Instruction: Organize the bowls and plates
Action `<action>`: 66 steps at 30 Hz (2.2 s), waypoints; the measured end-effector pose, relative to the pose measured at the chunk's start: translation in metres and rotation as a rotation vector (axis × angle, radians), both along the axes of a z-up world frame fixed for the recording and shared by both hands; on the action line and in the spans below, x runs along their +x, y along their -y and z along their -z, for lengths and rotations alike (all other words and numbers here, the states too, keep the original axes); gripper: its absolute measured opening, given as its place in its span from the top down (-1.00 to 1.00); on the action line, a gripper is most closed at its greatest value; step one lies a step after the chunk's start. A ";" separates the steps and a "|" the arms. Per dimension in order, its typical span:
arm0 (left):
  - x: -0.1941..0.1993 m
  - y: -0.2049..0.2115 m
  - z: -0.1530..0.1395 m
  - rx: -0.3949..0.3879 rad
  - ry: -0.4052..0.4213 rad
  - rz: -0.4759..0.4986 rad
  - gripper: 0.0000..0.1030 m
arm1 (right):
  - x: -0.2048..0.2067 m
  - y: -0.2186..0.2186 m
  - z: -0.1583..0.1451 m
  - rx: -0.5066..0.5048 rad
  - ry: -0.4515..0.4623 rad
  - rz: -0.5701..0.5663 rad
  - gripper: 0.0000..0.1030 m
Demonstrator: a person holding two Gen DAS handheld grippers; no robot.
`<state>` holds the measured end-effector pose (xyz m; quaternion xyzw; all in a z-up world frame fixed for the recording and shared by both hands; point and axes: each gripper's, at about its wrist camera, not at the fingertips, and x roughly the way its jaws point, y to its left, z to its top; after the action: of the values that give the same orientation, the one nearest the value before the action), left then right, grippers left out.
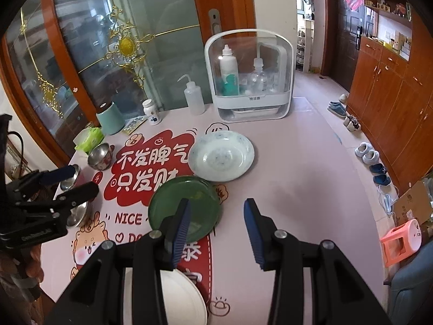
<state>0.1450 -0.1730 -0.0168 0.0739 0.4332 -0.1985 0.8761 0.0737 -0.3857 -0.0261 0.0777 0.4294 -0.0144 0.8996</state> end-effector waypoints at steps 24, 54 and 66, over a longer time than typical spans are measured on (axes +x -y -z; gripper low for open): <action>0.093 0.005 0.138 0.015 -0.277 -0.047 -0.42 | 0.076 0.026 0.112 0.189 -0.247 0.011 0.21; 0.118 -0.017 0.219 -0.065 -0.533 -0.086 -0.12 | 0.115 0.025 0.217 0.421 -0.458 0.029 0.61; 0.119 -0.029 0.233 -0.118 -0.609 -0.091 0.70 | 0.118 0.020 0.220 0.408 -0.469 0.026 0.77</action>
<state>0.2639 -0.1443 -0.2502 -0.0591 0.6662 -0.1968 0.7169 0.1922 -0.4058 -0.2463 0.2568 0.6184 0.0434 0.7414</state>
